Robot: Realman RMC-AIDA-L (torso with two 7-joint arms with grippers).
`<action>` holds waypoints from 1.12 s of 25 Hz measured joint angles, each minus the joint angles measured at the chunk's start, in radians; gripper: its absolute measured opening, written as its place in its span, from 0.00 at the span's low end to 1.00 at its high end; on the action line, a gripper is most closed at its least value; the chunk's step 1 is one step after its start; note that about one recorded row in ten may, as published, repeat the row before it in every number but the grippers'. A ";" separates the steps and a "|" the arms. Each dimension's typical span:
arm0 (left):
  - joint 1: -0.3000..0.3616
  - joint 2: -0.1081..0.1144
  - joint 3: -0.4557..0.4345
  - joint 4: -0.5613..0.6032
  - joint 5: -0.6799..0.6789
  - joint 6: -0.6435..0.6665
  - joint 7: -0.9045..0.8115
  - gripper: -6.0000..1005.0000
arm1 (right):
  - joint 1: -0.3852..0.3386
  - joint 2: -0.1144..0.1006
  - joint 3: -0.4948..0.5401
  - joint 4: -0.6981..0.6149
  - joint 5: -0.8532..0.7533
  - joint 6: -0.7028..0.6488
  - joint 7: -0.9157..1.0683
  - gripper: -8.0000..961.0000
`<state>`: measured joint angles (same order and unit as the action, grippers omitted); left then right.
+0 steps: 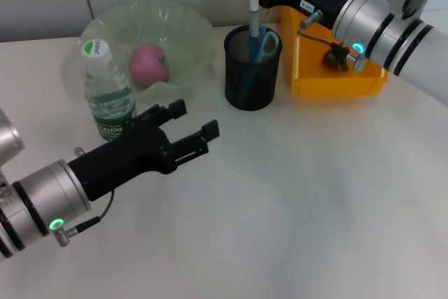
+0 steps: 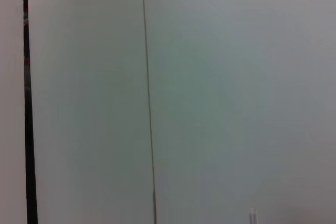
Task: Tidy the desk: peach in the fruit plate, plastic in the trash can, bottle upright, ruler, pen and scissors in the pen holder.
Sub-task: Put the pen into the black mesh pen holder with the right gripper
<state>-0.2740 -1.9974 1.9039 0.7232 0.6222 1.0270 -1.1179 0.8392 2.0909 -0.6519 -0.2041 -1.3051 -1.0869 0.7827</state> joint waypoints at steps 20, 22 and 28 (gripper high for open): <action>0.010 0.001 -0.039 0.014 0.048 0.018 -0.029 0.81 | 0.049 0.001 0.007 0.090 0.017 0.090 -0.060 0.14; 0.010 0.002 -0.040 0.014 0.048 0.023 -0.028 0.81 | 0.047 0.001 0.002 0.097 0.017 0.090 -0.061 0.14; 0.016 0.008 -0.051 0.010 0.048 0.047 -0.027 0.81 | 0.041 0.001 0.009 0.102 0.017 0.097 -0.054 0.14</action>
<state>-0.2576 -1.9894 1.8527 0.7331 0.6705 1.0741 -1.1446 0.8805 2.0923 -0.6430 -0.1019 -1.2882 -0.9897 0.7285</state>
